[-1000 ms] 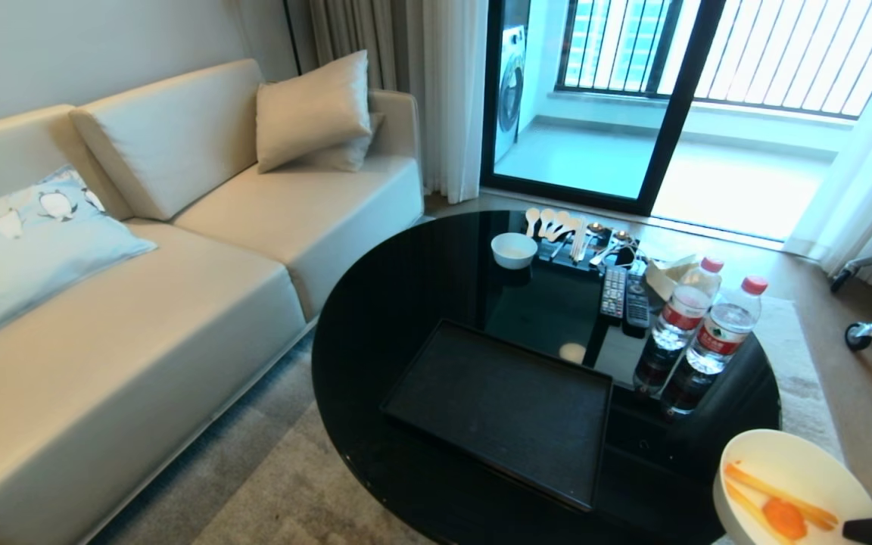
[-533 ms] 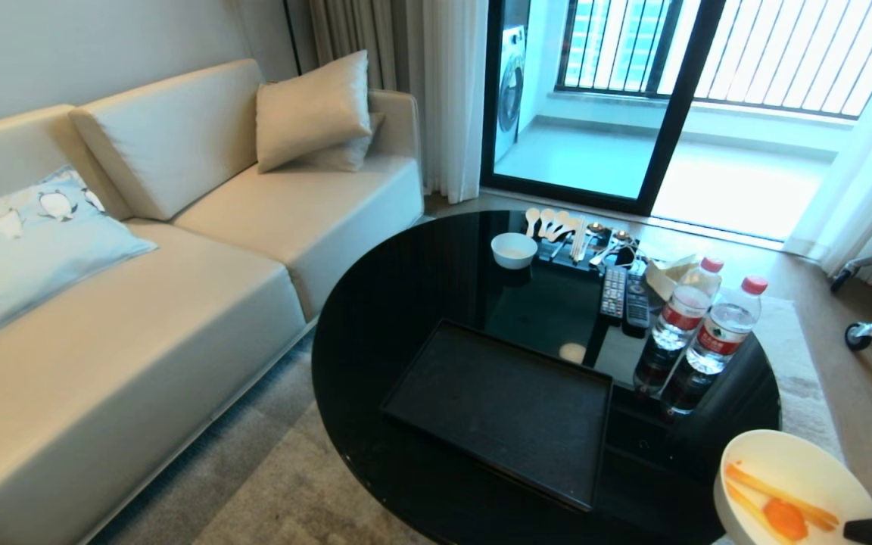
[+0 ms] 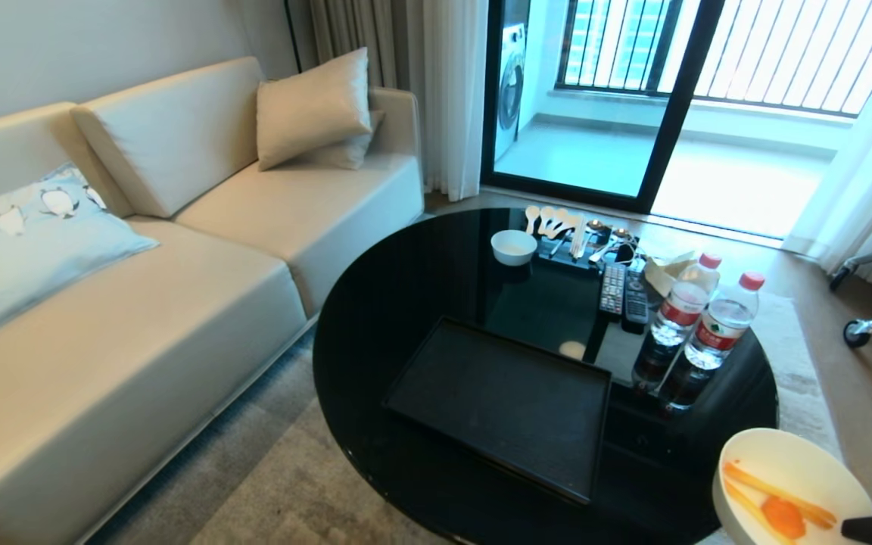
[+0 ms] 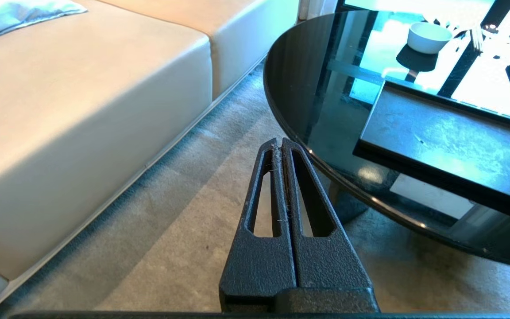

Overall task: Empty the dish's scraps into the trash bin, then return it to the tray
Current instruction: Move the bowl over the trash can

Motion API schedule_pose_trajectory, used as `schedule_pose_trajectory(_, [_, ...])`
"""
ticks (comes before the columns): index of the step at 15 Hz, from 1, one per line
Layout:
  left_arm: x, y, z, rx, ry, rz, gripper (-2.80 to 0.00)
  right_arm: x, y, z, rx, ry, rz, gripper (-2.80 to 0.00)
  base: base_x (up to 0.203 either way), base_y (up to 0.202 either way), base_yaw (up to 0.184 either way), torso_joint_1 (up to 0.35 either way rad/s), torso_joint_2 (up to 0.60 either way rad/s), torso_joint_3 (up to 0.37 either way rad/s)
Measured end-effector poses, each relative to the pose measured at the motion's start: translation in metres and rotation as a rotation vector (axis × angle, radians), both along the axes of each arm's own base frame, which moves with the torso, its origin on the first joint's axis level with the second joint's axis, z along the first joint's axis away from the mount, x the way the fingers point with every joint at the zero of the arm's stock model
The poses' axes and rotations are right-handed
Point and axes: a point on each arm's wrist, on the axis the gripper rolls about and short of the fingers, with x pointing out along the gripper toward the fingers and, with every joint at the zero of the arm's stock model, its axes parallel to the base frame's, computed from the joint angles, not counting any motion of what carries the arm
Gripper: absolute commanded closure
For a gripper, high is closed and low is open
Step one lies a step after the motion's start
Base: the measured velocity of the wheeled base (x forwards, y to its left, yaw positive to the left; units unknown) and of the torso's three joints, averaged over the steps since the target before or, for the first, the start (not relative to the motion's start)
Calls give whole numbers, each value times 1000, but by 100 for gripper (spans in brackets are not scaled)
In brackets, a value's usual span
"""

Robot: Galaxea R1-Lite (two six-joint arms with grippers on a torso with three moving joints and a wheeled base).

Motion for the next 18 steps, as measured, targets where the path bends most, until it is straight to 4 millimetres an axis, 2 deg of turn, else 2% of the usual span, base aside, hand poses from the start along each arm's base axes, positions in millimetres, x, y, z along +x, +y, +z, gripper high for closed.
schedule_pose_trajectory(13, [0, 0, 0, 0, 0, 0, 0, 0, 0, 0, -2, 3, -1, 0, -184, 0, -1, 2, 2, 3])
schedule_pose_trajectory(18, [0, 0, 0, 0, 0, 0, 0, 0, 0, 0, -6, 3, 1, 0, -13, 0, -1, 0, 0, 0])
